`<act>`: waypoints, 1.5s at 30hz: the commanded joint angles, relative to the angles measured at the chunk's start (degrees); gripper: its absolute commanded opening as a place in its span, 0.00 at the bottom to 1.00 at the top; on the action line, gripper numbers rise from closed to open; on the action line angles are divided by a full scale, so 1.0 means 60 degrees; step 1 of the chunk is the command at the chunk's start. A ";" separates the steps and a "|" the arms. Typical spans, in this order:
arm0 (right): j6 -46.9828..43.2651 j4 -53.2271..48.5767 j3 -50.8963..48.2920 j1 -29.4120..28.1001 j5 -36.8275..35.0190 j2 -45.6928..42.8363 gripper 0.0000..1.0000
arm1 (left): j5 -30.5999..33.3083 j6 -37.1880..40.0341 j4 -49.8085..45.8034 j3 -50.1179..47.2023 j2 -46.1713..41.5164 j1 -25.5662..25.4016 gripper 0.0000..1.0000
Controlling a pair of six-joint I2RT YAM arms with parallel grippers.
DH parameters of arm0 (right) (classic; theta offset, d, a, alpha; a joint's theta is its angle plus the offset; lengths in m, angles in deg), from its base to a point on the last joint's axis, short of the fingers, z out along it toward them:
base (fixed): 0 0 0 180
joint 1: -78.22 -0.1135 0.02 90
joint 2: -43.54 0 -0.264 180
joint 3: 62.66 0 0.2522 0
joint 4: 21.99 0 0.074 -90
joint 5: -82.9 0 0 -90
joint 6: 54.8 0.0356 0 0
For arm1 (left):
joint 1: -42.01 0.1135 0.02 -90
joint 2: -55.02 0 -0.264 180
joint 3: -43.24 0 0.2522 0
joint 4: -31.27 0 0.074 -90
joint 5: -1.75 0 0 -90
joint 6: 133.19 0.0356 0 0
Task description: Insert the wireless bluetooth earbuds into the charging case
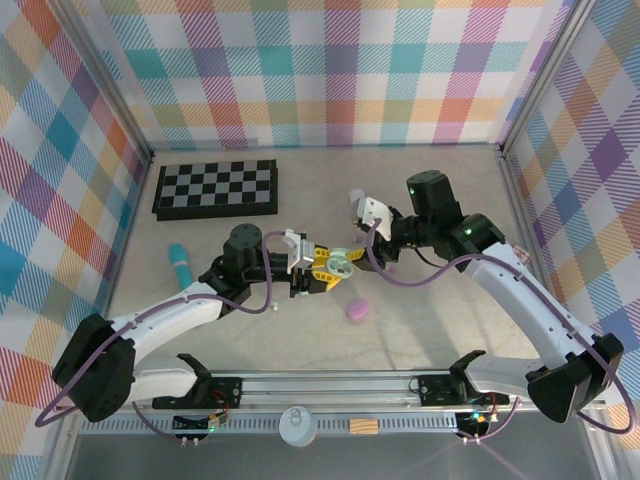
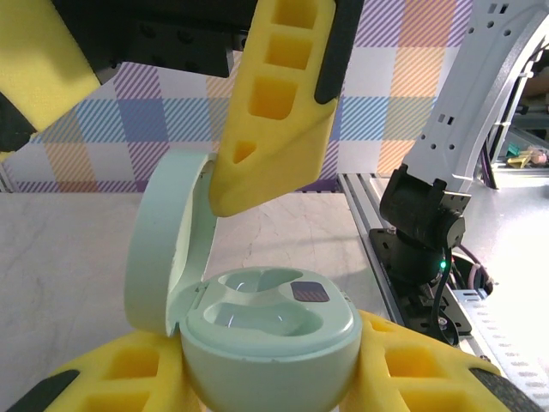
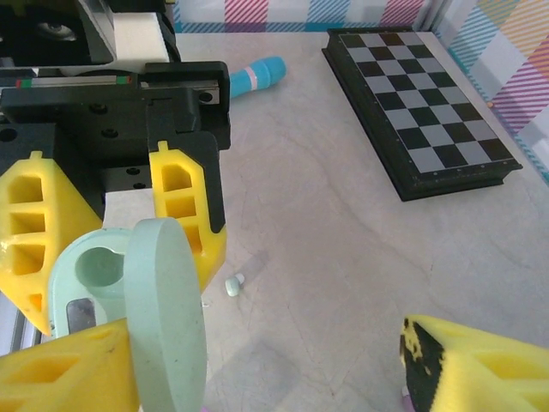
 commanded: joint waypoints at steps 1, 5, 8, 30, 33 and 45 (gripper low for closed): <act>0.0035 0.0158 -0.0165 0.0047 0.0426 -0.0358 0.81 | -0.0219 0.0113 0.0119 -0.0098 -0.0114 -0.0065 0.25; 0.0099 0.0510 -0.0638 0.0049 0.0896 -0.0893 0.85 | -0.0214 0.0046 -0.0051 0.0118 -0.0001 -0.0050 0.24; 0.0489 0.1135 -0.0939 0.0137 0.1531 -0.1284 0.88 | -0.0016 0.0031 -0.0057 0.0113 -0.0051 -0.0006 0.24; 0.7765 0.5551 -0.2666 0.2974 -0.0032 -0.2356 0.97 | 0.0872 -0.0437 0.0813 -0.0548 -0.0682 0.0360 0.24; 0.8122 0.5305 -0.2764 0.3210 -0.0369 -0.2215 0.97 | 0.0915 -0.0565 0.0956 -0.0535 -0.0657 0.0360 0.25; 0.4367 0.4148 -0.3004 0.3000 0.3568 -0.2217 1.00 | 0.0638 -0.0874 0.1580 -0.0393 -0.0207 0.0434 0.24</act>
